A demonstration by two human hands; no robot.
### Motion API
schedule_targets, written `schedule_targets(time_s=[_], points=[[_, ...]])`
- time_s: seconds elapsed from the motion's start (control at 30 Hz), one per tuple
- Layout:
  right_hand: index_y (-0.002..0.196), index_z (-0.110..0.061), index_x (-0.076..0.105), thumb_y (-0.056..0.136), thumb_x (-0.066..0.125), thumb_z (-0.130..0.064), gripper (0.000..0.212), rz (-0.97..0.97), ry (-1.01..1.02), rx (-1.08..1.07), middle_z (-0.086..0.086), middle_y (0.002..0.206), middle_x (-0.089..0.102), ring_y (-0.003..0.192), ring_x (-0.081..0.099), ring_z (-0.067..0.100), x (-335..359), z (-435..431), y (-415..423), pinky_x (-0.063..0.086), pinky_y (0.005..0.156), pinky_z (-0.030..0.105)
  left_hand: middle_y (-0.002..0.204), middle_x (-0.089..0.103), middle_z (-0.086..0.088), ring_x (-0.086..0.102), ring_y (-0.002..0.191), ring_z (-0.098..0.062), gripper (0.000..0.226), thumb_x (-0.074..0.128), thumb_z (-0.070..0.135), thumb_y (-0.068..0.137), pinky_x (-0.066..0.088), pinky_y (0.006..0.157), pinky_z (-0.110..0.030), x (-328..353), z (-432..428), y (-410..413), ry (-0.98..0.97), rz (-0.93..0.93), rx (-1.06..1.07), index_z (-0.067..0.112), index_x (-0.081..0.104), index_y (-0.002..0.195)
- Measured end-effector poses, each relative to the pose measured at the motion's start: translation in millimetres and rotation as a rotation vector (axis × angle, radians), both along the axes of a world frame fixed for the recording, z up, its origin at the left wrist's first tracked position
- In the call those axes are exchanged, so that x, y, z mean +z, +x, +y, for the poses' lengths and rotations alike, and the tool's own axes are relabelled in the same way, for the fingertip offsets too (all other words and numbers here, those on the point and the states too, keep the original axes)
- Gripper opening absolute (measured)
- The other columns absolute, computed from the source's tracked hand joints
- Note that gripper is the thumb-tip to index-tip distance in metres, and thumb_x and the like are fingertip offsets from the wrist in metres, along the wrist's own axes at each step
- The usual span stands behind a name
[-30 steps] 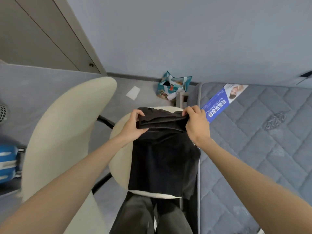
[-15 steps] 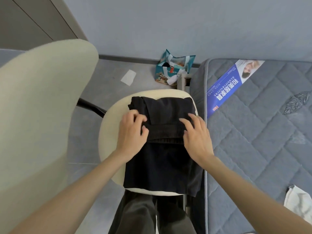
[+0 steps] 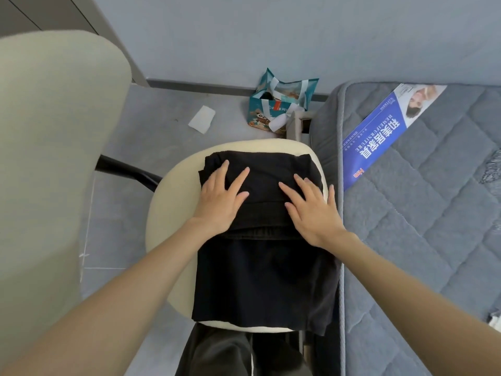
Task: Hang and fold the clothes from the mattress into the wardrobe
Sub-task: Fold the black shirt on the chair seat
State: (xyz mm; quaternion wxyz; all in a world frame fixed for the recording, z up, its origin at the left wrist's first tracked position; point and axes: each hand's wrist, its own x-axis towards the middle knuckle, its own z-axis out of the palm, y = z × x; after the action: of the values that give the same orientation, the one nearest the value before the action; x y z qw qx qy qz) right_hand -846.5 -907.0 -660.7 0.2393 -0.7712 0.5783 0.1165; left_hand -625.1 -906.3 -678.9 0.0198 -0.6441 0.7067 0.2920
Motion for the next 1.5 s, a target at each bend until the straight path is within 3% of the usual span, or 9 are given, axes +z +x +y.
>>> schedule_targets(time_s=[0.1, 0.23, 0.37, 0.6, 0.83, 1.03, 1.13, 1.3, 1.5], points=[[0.133, -0.021, 0.050, 0.087, 0.061, -0.017, 0.048, -0.119, -0.196, -0.062, 0.006, 0.136, 0.044, 0.127, 0.039, 0.028, 17.6, -30.5, 2.5, 0.033, 0.109, 0.045, 0.144, 0.026, -0.014, 0.030, 0.130, -0.032, 0.058, 0.060, 0.025, 0.091, 0.028, 0.106, -0.039, 19.6, -24.4, 12.2, -0.156, -0.018, 0.036, 0.027, 0.035, 0.144], [0.149, -0.018, 0.022, 0.078, 0.073, -0.019, 0.087, 0.041, 0.088, -0.002, 0.011, 0.150, 0.026, 0.141, 0.016, 0.032, 12.0, -70.9, 13.2, 0.021, 0.116, 0.045, 0.156, 0.015, -0.011, 0.012, 0.144, -0.030, 0.107, 0.075, 0.040, 0.077, 0.006, 0.115, -0.054, 21.2, -66.4, 15.3, 0.164, -0.180, -0.083, 0.028, 0.001, 0.152], [0.126, -0.012, 0.046, 0.078, 0.071, -0.025, 0.056, 0.264, 0.069, 0.108, 0.011, 0.127, 0.049, 0.121, 0.037, 0.032, 3.8, -80.6, 25.7, 0.034, 0.103, 0.041, 0.141, 0.039, -0.006, 0.030, 0.135, -0.028, 0.089, 0.078, 0.042, 0.072, 0.016, 0.112, -0.055, 11.6, -79.8, 7.4, 0.296, -0.235, -0.096, 0.019, 0.030, 0.144], [0.099, -0.016, 0.047, 0.077, 0.062, -0.012, 0.027, 0.251, -0.155, 0.184, 0.002, 0.099, 0.061, 0.105, 0.043, 0.027, 43.9, -69.9, 28.3, 0.034, 0.077, 0.036, 0.100, 0.066, 0.001, 0.059, 0.095, -0.021, 0.029, 0.066, 0.029, 0.083, 0.032, 0.088, -0.032, 38.4, -62.5, 6.2, -0.067, -0.269, -0.133, 0.022, 0.057, 0.110], [0.090, -0.011, 0.055, 0.057, 0.080, -0.013, 0.041, 0.177, -0.528, 0.157, 0.011, 0.084, 0.062, 0.081, 0.053, 0.032, 79.4, -63.3, 14.7, 0.042, 0.067, 0.037, 0.100, 0.068, -0.003, 0.059, 0.089, -0.028, 0.063, 0.073, 0.002, 0.068, 0.034, 0.090, -0.037, 73.4, -29.4, 9.1, -0.492, -0.217, -0.090, 0.017, 0.055, 0.127], [0.095, -0.012, 0.057, 0.038, 0.077, -0.006, 0.060, 0.202, -0.295, 0.178, 0.006, 0.074, 0.057, 0.071, 0.053, 0.030, 80.7, 42.3, -3.2, 0.040, 0.059, 0.036, 0.082, 0.053, -0.005, 0.052, 0.074, -0.027, 0.089, 0.079, 0.004, 0.052, 0.043, 0.083, -0.041, 57.4, 84.0, -0.1, -0.410, -0.238, -0.228, 0.016, 0.050, 0.135], [0.119, -0.019, 0.049, 0.068, 0.076, -0.023, 0.058, 0.207, 0.038, 0.184, 0.000, 0.096, 0.061, 0.094, 0.056, 0.025, 75.6, 82.5, -8.3, 0.045, 0.078, 0.037, 0.088, 0.049, -0.007, 0.051, 0.077, -0.025, 0.087, 0.086, 0.042, 0.048, 0.047, 0.086, -0.047, 41.3, 128.5, -4.0, -0.234, -0.276, -0.271, 0.022, 0.059, 0.128], [0.122, -0.020, 0.056, 0.085, 0.063, -0.020, 0.038, -0.075, -0.195, -0.078, 0.002, 0.120, 0.060, 0.110, 0.053, 0.025, 64.1, 97.5, -0.6, 0.049, 0.093, 0.043, 0.139, 0.035, -0.007, 0.035, 0.132, -0.032, 0.046, 0.041, 0.039, 0.093, 0.016, 0.112, -0.056, 43.4, 125.2, -26.3, -0.319, -0.054, 0.003, 0.027, 0.047, 0.137], [0.151, -0.040, -0.001, 0.099, 0.028, -0.050, 0.060, -0.037, 0.021, -0.205, -0.004, 0.160, -0.013, 0.146, -0.012, 0.033, 6.5, 88.9, 0.7, 0.004, 0.117, 0.057, 0.155, -0.028, -0.003, -0.019, 0.142, -0.038, 0.062, 0.030, 0.057, 0.095, 0.012, 0.111, -0.065, 10.1, 97.1, -41.3, 0.076, -0.016, 0.295, 0.050, -0.005, 0.146]])
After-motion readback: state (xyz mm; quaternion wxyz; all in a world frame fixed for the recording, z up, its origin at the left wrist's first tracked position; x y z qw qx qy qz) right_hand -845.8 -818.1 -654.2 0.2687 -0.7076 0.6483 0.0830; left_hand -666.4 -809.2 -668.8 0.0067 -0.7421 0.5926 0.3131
